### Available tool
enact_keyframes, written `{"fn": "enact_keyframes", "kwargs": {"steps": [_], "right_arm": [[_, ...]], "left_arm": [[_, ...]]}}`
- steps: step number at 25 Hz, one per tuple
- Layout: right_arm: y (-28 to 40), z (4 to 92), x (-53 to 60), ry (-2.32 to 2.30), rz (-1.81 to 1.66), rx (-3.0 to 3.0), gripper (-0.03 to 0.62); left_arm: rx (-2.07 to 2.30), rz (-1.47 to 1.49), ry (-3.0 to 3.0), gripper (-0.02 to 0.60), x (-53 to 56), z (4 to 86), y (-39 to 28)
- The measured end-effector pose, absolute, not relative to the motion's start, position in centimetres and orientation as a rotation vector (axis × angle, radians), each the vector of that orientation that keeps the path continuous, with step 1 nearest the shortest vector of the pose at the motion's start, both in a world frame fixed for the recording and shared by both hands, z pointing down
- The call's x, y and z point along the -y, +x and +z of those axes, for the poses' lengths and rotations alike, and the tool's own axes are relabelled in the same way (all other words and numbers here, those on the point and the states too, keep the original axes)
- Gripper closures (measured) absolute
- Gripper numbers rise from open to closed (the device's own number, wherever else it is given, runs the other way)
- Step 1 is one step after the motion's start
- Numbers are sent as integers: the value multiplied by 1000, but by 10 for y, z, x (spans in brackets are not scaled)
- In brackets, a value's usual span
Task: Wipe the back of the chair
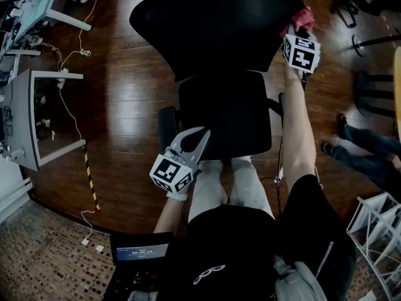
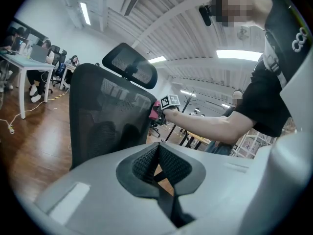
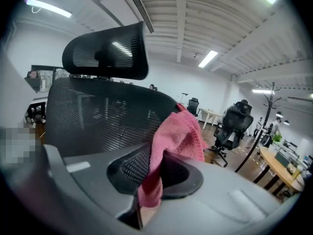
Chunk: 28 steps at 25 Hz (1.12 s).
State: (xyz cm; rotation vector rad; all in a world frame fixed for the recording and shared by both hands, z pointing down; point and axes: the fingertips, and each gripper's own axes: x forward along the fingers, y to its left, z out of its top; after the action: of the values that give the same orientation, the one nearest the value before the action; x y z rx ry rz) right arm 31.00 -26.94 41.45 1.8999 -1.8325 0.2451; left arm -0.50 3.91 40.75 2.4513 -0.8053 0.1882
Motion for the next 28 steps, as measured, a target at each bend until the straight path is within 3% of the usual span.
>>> {"fn": "enact_keyframes", "kwargs": {"steps": [28], "right_arm": [[-14,435,282,1382,71,2202,553]], "left_arm": [[994,116,2366,588,-57,413,-103]]}}
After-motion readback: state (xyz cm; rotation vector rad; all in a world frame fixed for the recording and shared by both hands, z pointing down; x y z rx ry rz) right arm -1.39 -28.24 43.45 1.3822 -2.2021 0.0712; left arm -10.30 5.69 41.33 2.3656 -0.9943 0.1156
